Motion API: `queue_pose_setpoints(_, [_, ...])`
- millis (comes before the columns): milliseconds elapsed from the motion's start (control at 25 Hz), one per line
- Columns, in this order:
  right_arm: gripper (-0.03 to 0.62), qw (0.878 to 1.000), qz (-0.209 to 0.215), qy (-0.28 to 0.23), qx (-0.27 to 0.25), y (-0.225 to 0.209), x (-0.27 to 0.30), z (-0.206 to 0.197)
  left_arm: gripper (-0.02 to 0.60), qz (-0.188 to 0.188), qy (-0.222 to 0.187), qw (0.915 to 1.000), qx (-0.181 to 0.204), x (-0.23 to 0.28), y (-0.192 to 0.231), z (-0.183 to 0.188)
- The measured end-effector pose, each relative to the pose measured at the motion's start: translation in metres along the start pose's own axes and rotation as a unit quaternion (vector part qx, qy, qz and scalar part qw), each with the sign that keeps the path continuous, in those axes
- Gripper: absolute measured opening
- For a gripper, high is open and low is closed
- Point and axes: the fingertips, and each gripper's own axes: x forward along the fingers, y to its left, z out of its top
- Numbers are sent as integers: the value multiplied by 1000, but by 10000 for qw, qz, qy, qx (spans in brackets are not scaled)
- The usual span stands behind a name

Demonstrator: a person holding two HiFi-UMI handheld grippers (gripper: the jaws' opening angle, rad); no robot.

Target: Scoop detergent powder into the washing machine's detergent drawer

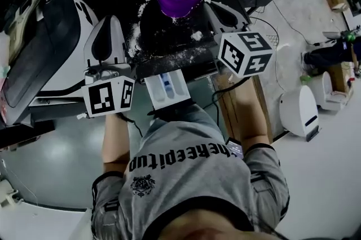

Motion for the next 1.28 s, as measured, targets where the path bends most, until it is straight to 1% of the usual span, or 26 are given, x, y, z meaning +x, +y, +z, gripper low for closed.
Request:
queue_pose_setpoints(120, [5,9985,330,397,-198,-8,19,-4,3,266,51,9996,51,0,4,-3])
queue_pose_setpoints(280, [5,9937,663,827,-378,-21,40,-11,3,489,94,9987,118,2,3,-8])
queue_pose_setpoints(440, [5,9845,1049,1272,-596,-27,60,-22,3,747,183,9969,175,1,3,-13])
queue_pose_setpoints(600, [5,9751,1391,1614,-612,-32,79,-29,3,967,236,9948,222,0,4,-18])
queue_pose_setpoints(760, [5,9657,1605,1918,-704,-40,99,-31,3,1168,292,9924,252,-1,6,-22])
queue_pose_setpoints(840, [5,9563,1702,2219,-857,-44,110,-34,3,1253,304,9913,269,-1,7,-23])
queue_pose_setpoints(1000, [5,9320,1898,2875,-1126,-47,129,-46,3,1393,312,9893,293,-1,7,-25])
queue_pose_setpoints(1120, [5,9188,1965,3212,-1186,-50,145,-53,3,1474,335,9880,307,1,9,-28])
queue_pose_setpoints(1280, [5,8967,1998,3730,-1296,-53,163,-67,3,1554,366,9866,330,4,10,-31])
